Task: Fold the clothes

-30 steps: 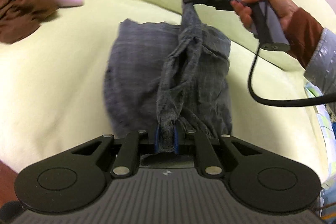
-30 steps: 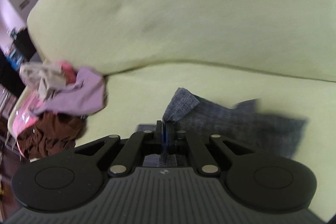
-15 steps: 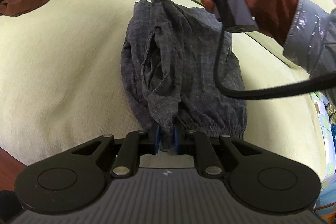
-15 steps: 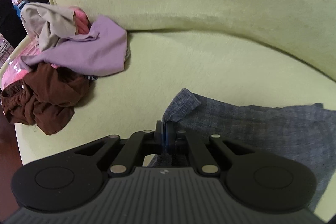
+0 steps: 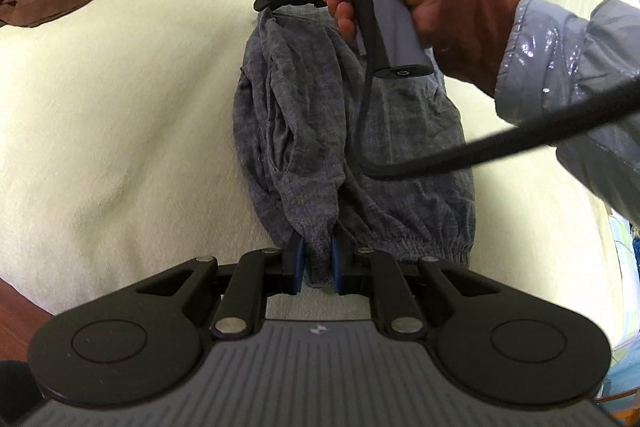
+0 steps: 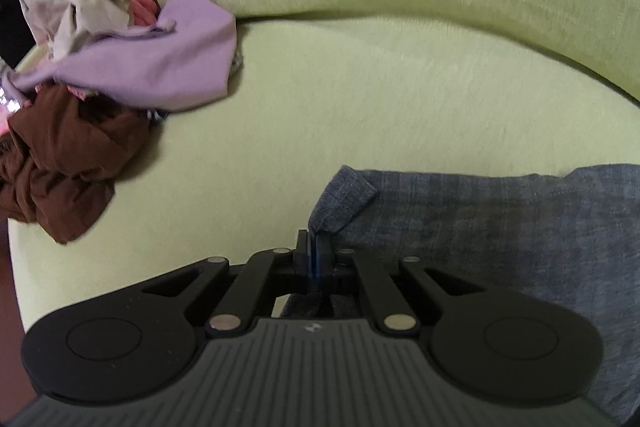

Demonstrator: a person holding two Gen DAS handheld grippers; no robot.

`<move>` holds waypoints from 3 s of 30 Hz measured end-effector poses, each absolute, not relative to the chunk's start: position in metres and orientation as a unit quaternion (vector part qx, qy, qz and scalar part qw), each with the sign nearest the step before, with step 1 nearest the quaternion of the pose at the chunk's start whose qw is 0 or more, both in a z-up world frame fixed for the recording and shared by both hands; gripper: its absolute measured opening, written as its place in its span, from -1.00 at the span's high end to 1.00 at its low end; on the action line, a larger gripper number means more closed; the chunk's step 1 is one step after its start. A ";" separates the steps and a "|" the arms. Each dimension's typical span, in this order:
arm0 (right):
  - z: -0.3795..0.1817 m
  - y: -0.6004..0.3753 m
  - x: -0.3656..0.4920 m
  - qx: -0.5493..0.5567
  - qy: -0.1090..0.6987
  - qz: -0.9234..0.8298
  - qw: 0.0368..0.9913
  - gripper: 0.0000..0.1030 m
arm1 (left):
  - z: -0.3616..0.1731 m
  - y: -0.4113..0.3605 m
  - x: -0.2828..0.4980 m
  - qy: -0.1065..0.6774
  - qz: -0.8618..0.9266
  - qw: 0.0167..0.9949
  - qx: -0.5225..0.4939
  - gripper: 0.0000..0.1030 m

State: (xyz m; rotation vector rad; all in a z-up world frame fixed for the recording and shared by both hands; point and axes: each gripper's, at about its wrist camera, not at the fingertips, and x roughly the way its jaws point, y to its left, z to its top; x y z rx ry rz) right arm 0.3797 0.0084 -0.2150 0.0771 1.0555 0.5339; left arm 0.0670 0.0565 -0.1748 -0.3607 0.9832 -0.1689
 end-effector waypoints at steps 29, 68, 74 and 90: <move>-0.151 -0.052 0.356 0.082 0.445 0.229 0.862 -0.60 | -0.151 0.060 0.031 0.481 -0.064 0.862 -0.149 0.46; -0.135 -0.224 0.198 0.111 0.439 0.139 0.881 0.50 | -0.118 0.031 0.095 0.434 -0.122 0.892 -0.030 0.11; -0.125 -0.227 0.319 0.095 0.418 0.149 0.891 0.50 | -0.153 0.007 0.144 0.454 -0.131 0.880 -0.044 0.11; -0.201 -0.210 0.445 0.106 0.465 0.131 0.869 0.98 | -0.201 -0.003 0.148 0.461 -0.159 0.872 -0.048 0.11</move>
